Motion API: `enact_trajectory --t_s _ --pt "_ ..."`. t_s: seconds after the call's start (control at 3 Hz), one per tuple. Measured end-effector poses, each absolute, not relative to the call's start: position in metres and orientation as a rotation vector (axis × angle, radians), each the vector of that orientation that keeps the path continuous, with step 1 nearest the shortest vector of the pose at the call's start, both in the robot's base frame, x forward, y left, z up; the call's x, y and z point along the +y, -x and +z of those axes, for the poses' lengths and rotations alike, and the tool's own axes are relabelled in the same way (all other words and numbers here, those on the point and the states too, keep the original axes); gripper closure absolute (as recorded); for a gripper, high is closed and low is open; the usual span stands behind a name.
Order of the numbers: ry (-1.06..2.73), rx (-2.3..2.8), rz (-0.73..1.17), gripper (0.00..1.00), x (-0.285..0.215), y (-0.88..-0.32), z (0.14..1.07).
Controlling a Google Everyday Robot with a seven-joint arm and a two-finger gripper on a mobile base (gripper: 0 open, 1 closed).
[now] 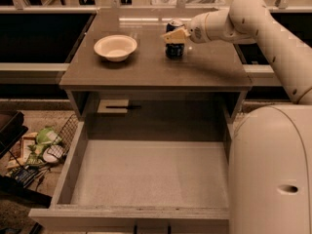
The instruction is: Pick pepsi can from top drawer and place on counter
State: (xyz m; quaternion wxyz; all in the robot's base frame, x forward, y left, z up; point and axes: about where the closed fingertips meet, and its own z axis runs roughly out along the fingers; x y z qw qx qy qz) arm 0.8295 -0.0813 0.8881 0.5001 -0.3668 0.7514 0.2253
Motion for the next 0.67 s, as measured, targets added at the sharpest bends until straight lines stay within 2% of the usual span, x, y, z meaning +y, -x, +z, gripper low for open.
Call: enact_trajectory --t_s 0.33,0.67 --pt "0.890 1.818 0.549 0.00 -0.078 -0.830 0.886" --pt "0.922 1.810 0.516 0.00 -0.081 -0.829 0.904"
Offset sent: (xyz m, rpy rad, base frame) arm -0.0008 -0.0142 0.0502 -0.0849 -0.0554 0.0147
